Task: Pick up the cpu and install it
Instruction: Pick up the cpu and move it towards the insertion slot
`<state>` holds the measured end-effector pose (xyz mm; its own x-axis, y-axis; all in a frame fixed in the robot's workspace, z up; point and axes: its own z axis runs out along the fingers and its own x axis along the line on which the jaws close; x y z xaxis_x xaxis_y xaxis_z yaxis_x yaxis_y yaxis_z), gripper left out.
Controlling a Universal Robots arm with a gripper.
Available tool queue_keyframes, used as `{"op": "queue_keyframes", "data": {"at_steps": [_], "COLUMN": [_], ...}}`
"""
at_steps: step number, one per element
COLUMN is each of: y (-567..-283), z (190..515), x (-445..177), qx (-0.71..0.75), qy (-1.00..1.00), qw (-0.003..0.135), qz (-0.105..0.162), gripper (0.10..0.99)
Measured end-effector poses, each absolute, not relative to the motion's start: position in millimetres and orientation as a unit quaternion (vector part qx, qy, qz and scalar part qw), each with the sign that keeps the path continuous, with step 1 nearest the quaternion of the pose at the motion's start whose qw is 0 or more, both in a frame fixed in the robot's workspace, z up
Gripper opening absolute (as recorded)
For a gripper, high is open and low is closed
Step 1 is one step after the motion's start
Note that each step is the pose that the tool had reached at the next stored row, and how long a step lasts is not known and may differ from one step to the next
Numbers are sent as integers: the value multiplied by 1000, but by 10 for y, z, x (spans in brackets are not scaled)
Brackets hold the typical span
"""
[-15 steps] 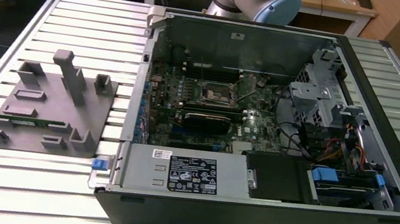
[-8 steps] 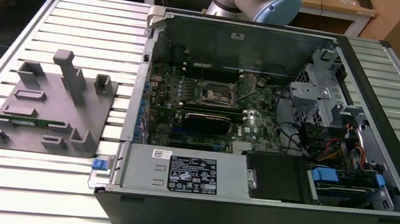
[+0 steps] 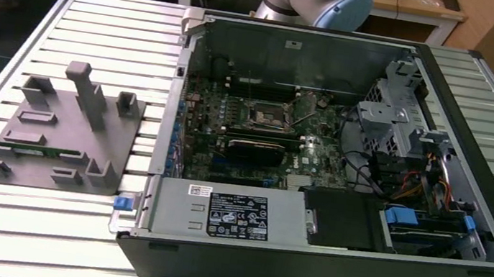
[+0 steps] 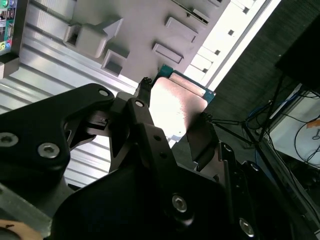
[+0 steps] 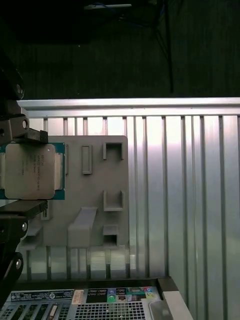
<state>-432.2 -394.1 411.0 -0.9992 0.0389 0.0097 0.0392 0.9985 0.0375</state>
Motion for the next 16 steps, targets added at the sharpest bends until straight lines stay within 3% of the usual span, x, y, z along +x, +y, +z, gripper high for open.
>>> {"op": "queue_keyframes", "data": {"at_steps": [16], "y": [-3941], "z": [4110], "x": [-4088], "qx": [-20], "qy": [-1000], "qw": [5], "qz": [-19], "gripper": [541]}}
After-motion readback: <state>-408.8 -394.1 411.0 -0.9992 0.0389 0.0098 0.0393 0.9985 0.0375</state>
